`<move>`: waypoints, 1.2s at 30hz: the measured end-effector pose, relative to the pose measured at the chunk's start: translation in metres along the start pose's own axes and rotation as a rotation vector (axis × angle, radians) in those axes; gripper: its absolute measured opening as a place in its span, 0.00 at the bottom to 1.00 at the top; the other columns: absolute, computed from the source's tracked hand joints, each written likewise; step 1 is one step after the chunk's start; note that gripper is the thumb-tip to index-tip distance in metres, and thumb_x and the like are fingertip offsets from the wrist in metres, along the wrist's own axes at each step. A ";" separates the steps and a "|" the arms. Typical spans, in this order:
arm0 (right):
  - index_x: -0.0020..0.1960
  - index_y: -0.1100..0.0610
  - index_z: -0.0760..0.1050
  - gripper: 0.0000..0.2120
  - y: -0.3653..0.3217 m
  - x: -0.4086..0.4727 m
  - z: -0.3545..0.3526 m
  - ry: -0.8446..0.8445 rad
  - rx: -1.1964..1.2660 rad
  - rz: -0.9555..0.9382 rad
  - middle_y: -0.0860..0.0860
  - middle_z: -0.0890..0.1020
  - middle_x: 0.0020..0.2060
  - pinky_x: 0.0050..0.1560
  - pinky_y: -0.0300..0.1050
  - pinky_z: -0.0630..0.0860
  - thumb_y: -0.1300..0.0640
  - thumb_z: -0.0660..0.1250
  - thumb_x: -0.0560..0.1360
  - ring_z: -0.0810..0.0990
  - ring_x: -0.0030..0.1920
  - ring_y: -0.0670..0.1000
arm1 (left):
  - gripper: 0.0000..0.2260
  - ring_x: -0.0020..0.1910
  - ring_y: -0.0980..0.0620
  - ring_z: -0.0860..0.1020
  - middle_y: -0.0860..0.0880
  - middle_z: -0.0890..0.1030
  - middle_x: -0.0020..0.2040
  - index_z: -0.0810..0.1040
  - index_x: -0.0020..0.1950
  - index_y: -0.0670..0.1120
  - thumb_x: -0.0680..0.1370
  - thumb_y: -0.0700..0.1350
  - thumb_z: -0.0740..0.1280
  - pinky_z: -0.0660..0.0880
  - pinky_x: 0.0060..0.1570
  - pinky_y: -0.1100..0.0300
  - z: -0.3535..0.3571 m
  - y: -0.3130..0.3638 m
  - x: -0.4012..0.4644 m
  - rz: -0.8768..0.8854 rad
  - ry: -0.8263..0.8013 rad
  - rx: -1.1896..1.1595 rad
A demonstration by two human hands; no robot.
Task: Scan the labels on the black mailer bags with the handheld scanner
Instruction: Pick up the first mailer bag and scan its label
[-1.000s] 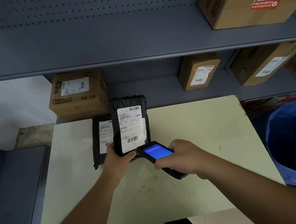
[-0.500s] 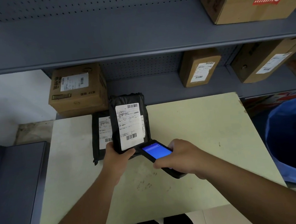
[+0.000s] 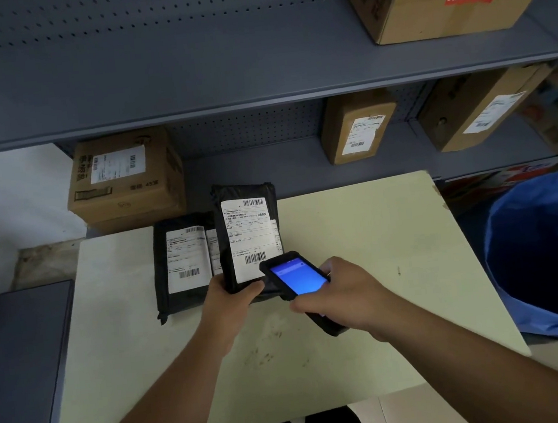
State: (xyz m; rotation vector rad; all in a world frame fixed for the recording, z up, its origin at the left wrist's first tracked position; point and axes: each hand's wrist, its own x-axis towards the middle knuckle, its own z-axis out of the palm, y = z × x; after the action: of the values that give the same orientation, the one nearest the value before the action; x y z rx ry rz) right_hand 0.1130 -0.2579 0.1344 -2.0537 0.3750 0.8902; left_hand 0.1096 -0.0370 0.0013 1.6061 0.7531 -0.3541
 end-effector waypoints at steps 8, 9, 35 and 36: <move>0.54 0.52 0.74 0.24 0.022 0.008 -0.029 0.067 0.061 0.021 0.50 0.82 0.45 0.38 0.46 0.77 0.45 0.79 0.64 0.80 0.39 0.50 | 0.11 0.49 0.46 0.88 0.42 0.89 0.47 0.86 0.52 0.40 0.74 0.45 0.78 0.84 0.55 0.52 0.068 0.019 -0.007 -0.096 -0.152 -0.066; 0.54 0.51 0.74 0.24 0.025 0.008 -0.032 0.072 0.071 0.025 0.50 0.83 0.45 0.38 0.46 0.77 0.45 0.79 0.64 0.81 0.39 0.50 | 0.11 0.48 0.46 0.88 0.42 0.89 0.46 0.86 0.52 0.40 0.74 0.45 0.78 0.84 0.55 0.50 0.076 0.019 -0.006 -0.115 -0.154 -0.065; 0.57 0.49 0.73 0.22 0.093 0.039 -0.105 0.177 0.209 0.136 0.49 0.81 0.45 0.37 0.41 0.76 0.48 0.79 0.68 0.80 0.39 0.48 | 0.16 0.38 0.48 0.80 0.47 0.85 0.41 0.82 0.45 0.47 0.66 0.56 0.68 0.77 0.44 0.56 0.216 0.030 0.034 -0.187 -0.227 0.289; 0.57 0.49 0.73 0.22 0.095 0.040 -0.105 0.187 0.220 0.140 0.48 0.81 0.45 0.37 0.40 0.76 0.48 0.79 0.69 0.80 0.39 0.47 | 0.14 0.39 0.48 0.79 0.46 0.85 0.43 0.81 0.47 0.46 0.69 0.54 0.67 0.76 0.45 0.55 0.222 0.032 0.036 -0.176 -0.222 0.317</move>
State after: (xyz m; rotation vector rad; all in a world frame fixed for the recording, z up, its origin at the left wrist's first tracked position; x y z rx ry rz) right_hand 0.1374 -0.3964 0.0915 -1.9279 0.6949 0.7052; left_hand 0.1987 -0.2417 -0.0384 1.7621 0.6933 -0.7988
